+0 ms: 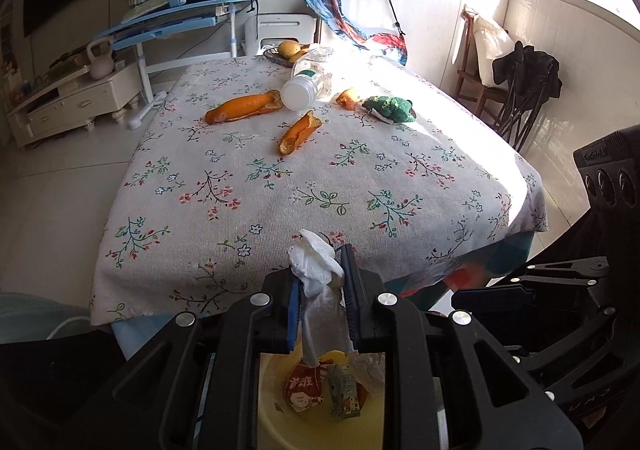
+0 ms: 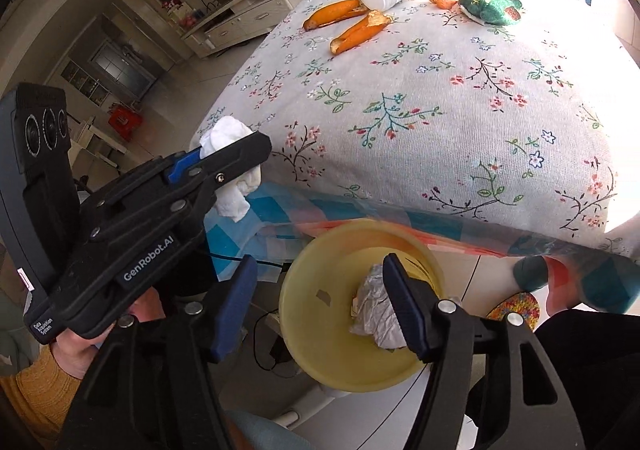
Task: Collect trash
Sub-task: 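Carry the tissue with the left tool while the right tool drops the paper into the yellow basin, then open the left tool over the yellow basin to drop the tissue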
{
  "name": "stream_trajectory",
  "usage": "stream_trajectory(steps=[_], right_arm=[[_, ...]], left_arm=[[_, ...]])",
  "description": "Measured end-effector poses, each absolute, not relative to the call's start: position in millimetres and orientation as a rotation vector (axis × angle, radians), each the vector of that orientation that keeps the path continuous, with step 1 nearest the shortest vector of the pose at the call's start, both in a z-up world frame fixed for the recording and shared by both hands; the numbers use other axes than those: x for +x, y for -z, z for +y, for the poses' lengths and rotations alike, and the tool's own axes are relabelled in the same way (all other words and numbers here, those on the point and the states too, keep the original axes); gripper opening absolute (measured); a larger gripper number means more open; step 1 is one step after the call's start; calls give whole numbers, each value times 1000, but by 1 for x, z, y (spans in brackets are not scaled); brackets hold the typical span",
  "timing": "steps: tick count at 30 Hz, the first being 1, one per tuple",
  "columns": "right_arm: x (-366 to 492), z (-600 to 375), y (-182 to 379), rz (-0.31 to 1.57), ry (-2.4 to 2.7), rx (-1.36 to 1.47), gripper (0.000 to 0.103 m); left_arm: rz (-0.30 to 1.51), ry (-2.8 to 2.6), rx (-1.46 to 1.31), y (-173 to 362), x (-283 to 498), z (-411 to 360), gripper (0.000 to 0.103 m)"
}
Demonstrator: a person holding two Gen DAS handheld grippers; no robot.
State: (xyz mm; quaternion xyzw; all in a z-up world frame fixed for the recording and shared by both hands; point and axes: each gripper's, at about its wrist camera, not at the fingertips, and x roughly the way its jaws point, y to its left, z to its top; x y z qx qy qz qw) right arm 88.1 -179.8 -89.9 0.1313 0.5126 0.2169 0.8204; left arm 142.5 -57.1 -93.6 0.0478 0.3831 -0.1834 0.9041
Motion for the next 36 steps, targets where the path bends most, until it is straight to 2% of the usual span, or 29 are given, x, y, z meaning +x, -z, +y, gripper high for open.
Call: stream_trajectory(steps=[12, 14, 15, 17, 19, 22, 36], right_arm=[[91, -198, 75, 975, -398, 377, 67], [92, -199, 74, 962, -391, 384, 67], [91, -200, 73, 956, -389, 387, 67], [92, -203, 72, 947, -382, 392, 67], [92, -204, 71, 939, -375, 398, 68], [92, -206, 70, 929, -365, 406, 68], [90, -210, 60, 863, -325, 390, 69]], left_arm=[[785, 394, 179, 95, 131, -70, 19], [800, 407, 182, 97, 131, -72, 21], [815, 413, 186, 99, 131, -73, 25], [826, 397, 211, 103, 130, -78, 59], [794, 372, 248, 102, 125, -82, 72], [743, 345, 307, 98, 120, -86, 82], [682, 260, 224, 82, 130, -66, 83]])
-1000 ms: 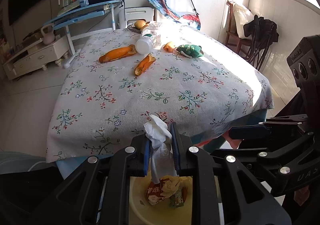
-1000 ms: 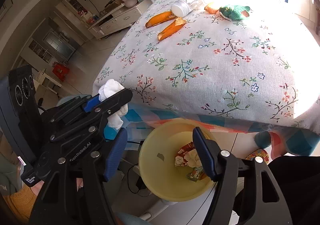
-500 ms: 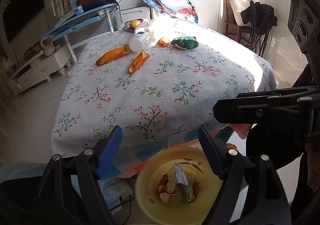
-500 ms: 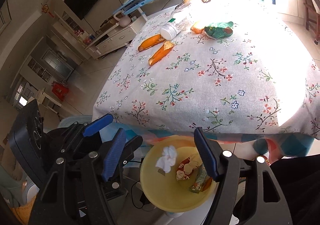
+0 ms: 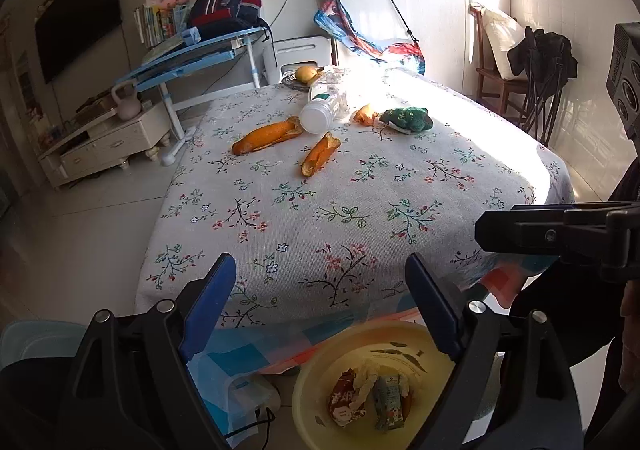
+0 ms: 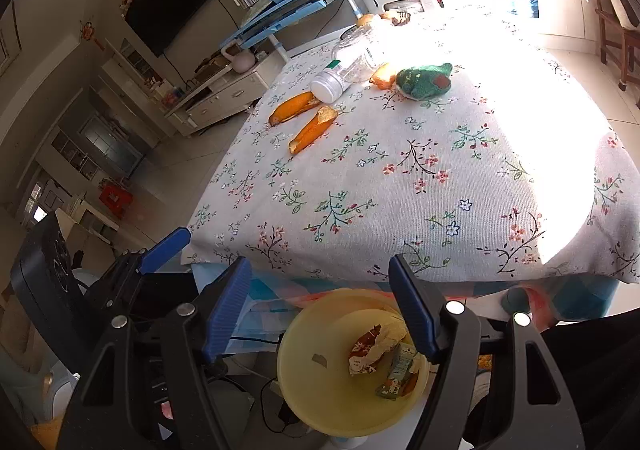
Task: Collect trash
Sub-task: 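Open the left tool over the yellow basin to drop the tissue, then grasp an orange peel with the left tool while the right tool grasps the green plush toy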
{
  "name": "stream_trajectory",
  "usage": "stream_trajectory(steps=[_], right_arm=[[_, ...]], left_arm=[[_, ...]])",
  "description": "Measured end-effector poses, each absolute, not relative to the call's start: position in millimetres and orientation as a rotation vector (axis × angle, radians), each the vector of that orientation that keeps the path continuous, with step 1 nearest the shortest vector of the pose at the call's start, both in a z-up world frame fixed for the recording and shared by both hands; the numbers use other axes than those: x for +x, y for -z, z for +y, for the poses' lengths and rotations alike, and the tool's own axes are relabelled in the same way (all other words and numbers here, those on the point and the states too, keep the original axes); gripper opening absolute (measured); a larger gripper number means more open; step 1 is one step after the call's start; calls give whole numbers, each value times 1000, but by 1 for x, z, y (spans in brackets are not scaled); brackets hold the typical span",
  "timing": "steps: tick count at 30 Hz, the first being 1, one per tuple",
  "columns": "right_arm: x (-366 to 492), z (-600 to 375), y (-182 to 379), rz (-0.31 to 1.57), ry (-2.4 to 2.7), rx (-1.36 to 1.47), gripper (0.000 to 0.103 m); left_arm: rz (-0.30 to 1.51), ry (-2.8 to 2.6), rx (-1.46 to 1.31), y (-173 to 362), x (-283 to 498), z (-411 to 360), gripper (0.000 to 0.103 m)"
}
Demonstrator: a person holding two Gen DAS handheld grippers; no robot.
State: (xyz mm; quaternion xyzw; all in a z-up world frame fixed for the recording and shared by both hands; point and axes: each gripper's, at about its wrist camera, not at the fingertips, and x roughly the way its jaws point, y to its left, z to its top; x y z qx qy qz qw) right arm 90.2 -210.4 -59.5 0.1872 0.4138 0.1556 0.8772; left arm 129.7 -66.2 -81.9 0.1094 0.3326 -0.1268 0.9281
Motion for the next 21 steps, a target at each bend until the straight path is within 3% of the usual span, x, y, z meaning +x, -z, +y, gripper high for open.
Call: stream_trajectory(steps=[12, 21], right_arm=[[168, -227, -11, 743, -271, 127, 73], [253, -233, 25, 840, -217, -1, 73]], left_arm=[[687, 272, 129, 41, 206, -44, 83], [747, 301, 190, 57, 279, -71, 83]])
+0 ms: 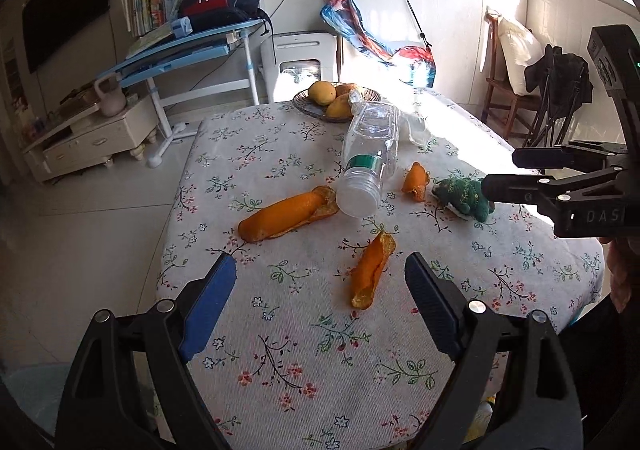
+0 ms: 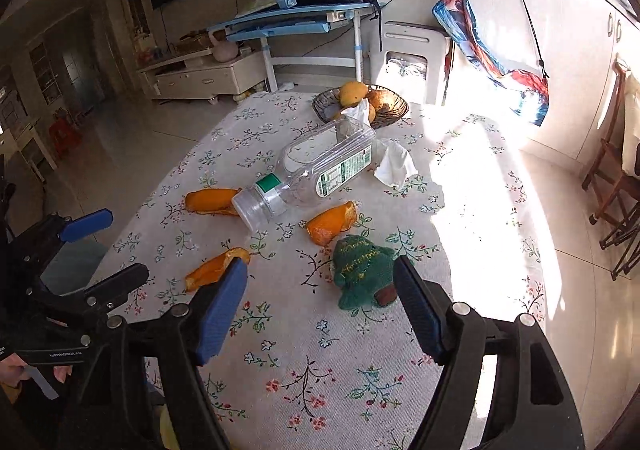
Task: Collect trash
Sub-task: 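Grasp an orange peel with the left tool while the right tool grasps the green plush toy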
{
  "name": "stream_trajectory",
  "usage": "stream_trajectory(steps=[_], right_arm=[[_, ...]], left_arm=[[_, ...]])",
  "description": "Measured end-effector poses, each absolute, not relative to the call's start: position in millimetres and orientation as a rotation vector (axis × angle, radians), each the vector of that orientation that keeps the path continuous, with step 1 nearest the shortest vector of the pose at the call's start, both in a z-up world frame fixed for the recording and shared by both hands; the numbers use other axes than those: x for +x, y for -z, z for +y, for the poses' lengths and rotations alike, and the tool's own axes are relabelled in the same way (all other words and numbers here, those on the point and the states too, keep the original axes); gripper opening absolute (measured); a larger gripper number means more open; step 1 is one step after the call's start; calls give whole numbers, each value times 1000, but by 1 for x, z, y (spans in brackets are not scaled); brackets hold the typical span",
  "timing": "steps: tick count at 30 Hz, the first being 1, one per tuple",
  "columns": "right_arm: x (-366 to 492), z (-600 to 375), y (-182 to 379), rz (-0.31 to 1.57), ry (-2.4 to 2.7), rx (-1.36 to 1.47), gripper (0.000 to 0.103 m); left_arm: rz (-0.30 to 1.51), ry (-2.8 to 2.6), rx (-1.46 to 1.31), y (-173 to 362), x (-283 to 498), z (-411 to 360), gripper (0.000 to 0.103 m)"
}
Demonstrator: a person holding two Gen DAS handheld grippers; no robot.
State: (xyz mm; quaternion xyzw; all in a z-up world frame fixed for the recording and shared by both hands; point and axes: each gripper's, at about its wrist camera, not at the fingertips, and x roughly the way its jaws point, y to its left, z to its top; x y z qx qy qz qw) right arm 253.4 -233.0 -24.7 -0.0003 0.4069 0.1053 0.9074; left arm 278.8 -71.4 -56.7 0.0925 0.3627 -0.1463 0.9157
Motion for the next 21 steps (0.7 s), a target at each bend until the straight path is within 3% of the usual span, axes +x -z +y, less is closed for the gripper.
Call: stream_trajectory(steps=[16, 21], right_arm=[[282, -241, 61, 927, -210, 31, 72], [283, -243, 64, 946, -204, -17, 58]], left_arm=[[857, 311, 199, 104, 326, -102, 83], [872, 319, 240, 110, 329, -111, 78]])
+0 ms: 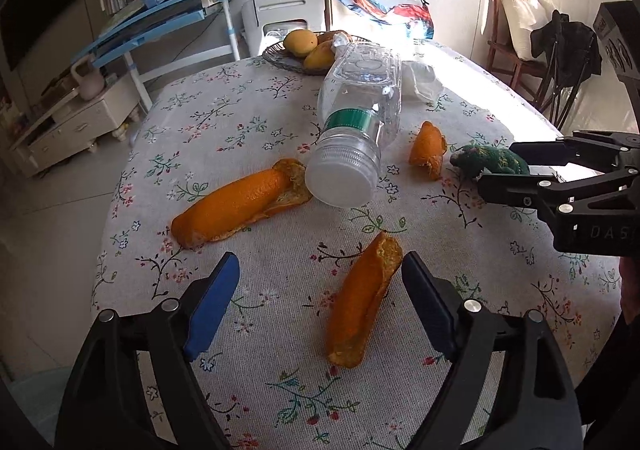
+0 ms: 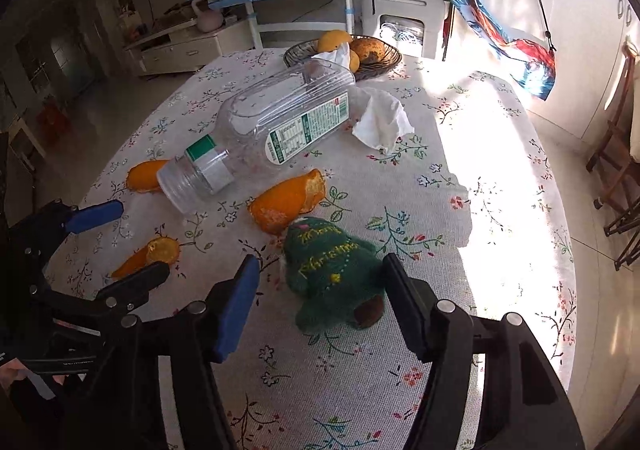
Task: Collect trash
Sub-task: 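Grasp an orange peel with the left tool while the right tool grasps the green plush toy, then carry the peel with the left tool while the right tool drops the plush toy into the basin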
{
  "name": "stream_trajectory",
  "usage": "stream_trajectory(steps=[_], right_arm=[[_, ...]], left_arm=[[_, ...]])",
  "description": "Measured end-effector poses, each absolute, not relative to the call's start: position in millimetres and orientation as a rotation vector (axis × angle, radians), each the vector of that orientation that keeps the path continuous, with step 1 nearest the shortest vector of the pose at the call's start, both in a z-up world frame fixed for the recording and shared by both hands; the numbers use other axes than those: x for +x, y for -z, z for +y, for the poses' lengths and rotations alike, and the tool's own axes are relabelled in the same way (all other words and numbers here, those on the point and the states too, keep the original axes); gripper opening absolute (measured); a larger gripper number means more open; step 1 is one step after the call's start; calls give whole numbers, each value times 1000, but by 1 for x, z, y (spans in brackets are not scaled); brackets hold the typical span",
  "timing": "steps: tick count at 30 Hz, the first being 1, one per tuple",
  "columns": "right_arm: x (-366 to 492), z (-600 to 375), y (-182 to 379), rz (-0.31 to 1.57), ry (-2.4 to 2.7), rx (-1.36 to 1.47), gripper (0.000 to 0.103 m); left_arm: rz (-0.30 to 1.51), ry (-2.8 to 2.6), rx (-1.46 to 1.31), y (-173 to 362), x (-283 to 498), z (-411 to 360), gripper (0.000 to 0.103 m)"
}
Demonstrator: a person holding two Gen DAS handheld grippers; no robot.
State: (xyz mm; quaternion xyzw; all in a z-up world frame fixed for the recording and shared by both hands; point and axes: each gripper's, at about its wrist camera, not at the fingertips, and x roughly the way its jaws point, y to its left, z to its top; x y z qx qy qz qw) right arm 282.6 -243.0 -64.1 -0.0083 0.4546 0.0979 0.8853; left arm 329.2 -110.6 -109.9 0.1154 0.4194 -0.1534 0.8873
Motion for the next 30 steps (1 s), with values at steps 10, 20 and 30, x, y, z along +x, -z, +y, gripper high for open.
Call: stream_trajectory(steps=[10, 20, 30], right_arm=[[276, -244, 53, 921, -247, -43, 36], [256, -226, 36, 881, -307, -58, 35], [235, -209, 27, 878, -357, -83, 35]], left_arm=[[875, 363, 212, 114, 329, -116, 21], [859, 371, 195, 111, 313, -112, 17], [819, 349, 198, 102, 296, -100, 17]])
